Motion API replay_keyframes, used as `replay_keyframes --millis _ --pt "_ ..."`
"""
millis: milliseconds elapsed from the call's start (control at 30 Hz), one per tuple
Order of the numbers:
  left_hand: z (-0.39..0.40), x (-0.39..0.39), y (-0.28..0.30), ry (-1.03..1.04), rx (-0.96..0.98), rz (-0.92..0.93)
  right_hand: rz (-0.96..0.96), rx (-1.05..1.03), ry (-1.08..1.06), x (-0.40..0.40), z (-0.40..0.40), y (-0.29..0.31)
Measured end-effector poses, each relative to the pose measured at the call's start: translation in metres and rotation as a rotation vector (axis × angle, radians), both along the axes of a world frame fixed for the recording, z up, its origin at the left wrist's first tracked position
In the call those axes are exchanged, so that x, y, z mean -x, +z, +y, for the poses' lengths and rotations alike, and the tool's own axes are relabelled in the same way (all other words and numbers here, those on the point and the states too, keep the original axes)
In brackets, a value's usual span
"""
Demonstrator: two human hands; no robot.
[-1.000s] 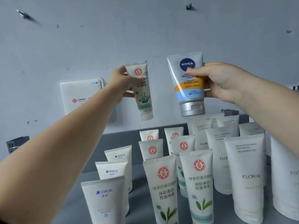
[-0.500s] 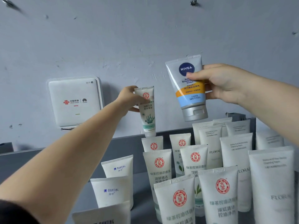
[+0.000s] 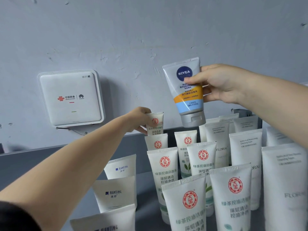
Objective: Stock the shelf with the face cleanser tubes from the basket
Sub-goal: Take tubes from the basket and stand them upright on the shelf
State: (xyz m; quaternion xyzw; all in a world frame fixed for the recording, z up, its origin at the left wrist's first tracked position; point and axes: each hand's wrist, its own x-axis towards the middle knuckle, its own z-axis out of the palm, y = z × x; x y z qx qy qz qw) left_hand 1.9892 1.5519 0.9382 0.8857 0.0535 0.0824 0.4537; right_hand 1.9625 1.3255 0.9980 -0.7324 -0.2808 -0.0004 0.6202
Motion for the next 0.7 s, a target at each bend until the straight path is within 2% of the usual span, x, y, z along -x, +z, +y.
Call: replay_keyframes --millis 200,600,700 --pt "-0.001 -0.007 -0.014 0.024 -0.172 0.067 0.005 0.032 0.005 0.001 0.006 -0.005" --pt "-0.002 -0.012 -0.029 0.014 -0.277 0.113 0.015 0.044 0.02 0.005 0.009 -0.01" --pt "-0.002 -0.012 -0.028 0.049 -0.379 0.109 0.009 0.042 0.031 0.007 0.011 -0.01"
